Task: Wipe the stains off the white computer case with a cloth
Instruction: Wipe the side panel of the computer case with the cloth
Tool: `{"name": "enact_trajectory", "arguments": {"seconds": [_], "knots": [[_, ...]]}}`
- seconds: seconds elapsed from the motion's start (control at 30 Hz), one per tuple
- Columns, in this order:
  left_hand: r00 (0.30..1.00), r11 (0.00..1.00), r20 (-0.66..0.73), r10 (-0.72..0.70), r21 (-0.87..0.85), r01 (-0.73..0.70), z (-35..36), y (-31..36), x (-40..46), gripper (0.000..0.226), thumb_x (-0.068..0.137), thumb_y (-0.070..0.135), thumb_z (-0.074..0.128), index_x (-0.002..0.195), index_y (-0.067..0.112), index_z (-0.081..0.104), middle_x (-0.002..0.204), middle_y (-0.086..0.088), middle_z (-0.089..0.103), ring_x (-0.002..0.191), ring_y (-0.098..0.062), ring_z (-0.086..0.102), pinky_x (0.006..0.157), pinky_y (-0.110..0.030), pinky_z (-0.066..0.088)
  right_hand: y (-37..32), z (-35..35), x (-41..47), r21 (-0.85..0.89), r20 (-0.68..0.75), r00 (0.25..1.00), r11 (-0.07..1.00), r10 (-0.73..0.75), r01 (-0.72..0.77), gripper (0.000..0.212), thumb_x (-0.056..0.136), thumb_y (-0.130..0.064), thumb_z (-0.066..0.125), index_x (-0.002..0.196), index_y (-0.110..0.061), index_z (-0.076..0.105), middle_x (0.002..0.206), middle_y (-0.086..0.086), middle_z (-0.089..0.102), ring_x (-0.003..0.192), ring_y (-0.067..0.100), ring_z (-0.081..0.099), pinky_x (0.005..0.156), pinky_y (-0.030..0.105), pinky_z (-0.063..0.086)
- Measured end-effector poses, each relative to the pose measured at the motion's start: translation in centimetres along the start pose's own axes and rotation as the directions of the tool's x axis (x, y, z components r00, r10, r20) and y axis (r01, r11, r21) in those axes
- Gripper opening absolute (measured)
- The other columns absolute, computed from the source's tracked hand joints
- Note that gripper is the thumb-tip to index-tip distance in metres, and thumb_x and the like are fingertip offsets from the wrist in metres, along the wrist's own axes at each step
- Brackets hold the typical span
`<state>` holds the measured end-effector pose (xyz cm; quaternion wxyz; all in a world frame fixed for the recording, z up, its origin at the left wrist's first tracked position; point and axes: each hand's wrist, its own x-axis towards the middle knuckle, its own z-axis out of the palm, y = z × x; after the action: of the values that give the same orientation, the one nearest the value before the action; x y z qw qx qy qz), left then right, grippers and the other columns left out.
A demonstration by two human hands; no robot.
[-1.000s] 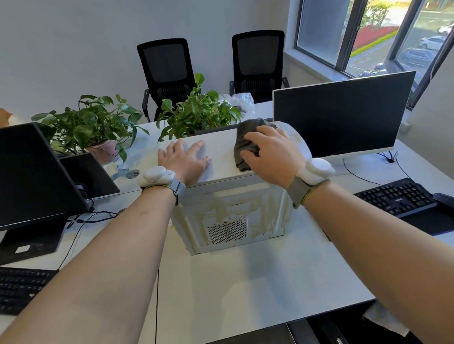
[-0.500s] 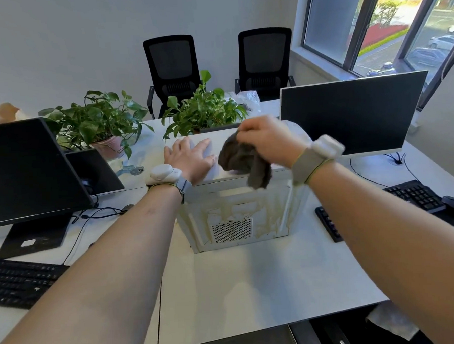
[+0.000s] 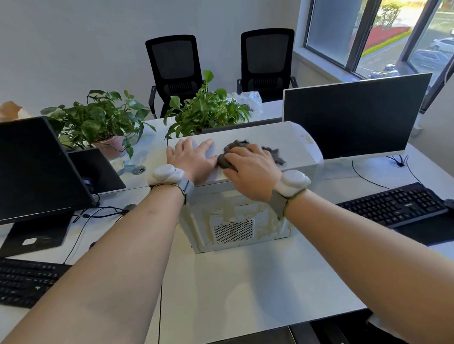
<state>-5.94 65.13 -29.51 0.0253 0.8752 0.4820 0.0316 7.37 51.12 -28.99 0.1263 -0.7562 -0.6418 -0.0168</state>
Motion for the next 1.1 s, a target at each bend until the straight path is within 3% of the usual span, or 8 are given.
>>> {"name": "enact_trajectory", "arguments": {"seconds": [0.1,0.27,0.47,0.6,0.73,0.9,1.03,1.1], "knots": [[1.0,1.0,0.006,0.005,-0.011,-0.005,0.1,0.0,0.0,0.057,0.1,0.06,0.032,0.155,0.046,0.029,0.163,-0.011,0.024,0.15,-0.03,0.017,0.119,-0.053,0.013,1.9,-0.5,-1.8,0.078,-0.033,0.982,0.979,-0.186,0.188,0.034,0.102,-0.039,0.051,0.134,-0.03,0.06,0.143,-0.012,0.055,0.134,0.023,0.04,0.109,0.045,0.036],[1.0,1.0,0.008,0.013,-0.006,-0.013,0.0,-0.2,0.0,0.058,0.1,0.061,0.031,0.155,0.046,0.027,0.164,-0.012,0.023,0.151,-0.031,0.016,0.12,-0.054,0.013,6.7,0.1,-2.8,0.189,-0.287,0.932,0.967,0.22,-0.17,0.027,0.098,-0.021,0.054,0.116,-0.021,0.074,0.126,-0.002,0.071,0.12,0.033,0.056,0.102,0.047,0.044],[1.0,1.0,0.016,0.022,-0.004,-0.022,-0.1,-0.3,0.0,0.058,0.1,0.061,0.03,0.156,0.045,0.026,0.165,-0.012,0.021,0.152,-0.031,0.015,0.119,-0.054,0.013,4.4,1.4,-6.3,0.277,-0.368,0.929,0.949,-0.042,0.153,0.03,0.092,-0.001,0.061,0.113,-0.016,0.077,0.122,-0.004,0.072,0.113,0.028,0.053,0.1,0.039,0.042],[1.0,1.0,0.008,0.022,-0.004,-0.022,-0.1,-0.1,0.0,0.057,0.1,0.061,0.03,0.155,0.045,0.027,0.165,-0.012,0.022,0.151,-0.031,0.015,0.118,-0.054,0.013,5.7,2.0,-9.7,0.384,-0.466,0.862,0.923,0.2,-0.006,0.028,0.096,-0.001,0.06,0.118,-0.011,0.074,0.122,0.002,0.069,0.111,0.028,0.052,0.099,0.034,0.047],[1.0,1.0,0.009,0.018,0.003,-0.018,-0.1,0.0,-0.2,0.057,0.101,0.061,0.031,0.155,0.045,0.027,0.165,-0.013,0.022,0.151,-0.032,0.015,0.119,-0.053,0.013,6.2,2.3,-11.1,0.636,-0.421,0.733,0.75,0.534,-0.181,0.031,0.095,-0.001,0.061,0.125,-0.008,0.061,0.125,0.002,0.051,0.111,0.015,0.052,0.096,0.008,0.041],[0.999,1.0,0.028,0.028,0.008,-0.028,-0.3,0.0,-0.2,0.057,0.102,0.061,0.03,0.156,0.045,0.025,0.165,-0.014,0.021,0.152,-0.033,0.015,0.119,-0.054,0.013,6.9,3.5,-10.4,0.526,-0.386,0.786,0.815,0.483,-0.242,0.029,0.091,0.0,0.06,0.114,-0.014,0.071,0.115,-0.015,0.051,0.108,0.025,0.058,0.091,0.036,0.054],[0.999,0.999,0.025,0.026,0.02,-0.027,-0.3,-0.1,-0.3,0.057,0.101,0.061,0.029,0.156,0.046,0.025,0.165,-0.013,0.021,0.151,-0.032,0.016,0.119,-0.054,0.013,7.5,3.5,-10.6,0.571,-0.247,0.771,0.731,0.588,-0.374,0.026,0.092,-0.004,0.058,0.111,-0.015,0.072,0.109,-0.007,0.055,0.096,0.023,0.062,0.081,0.034,0.056],[0.999,0.999,0.025,0.027,0.019,-0.027,-0.2,0.0,-0.3,0.056,0.101,0.061,0.028,0.156,0.047,0.026,0.165,-0.013,0.021,0.151,-0.032,0.016,0.119,-0.054,0.012,7.3,3.4,-11.0,0.6,-0.31,0.759,0.737,0.573,-0.311,0.024,0.095,-0.006,0.059,0.114,-0.013,0.071,0.112,-0.004,0.057,0.1,0.017,0.059,0.087,0.027,0.052]]}}
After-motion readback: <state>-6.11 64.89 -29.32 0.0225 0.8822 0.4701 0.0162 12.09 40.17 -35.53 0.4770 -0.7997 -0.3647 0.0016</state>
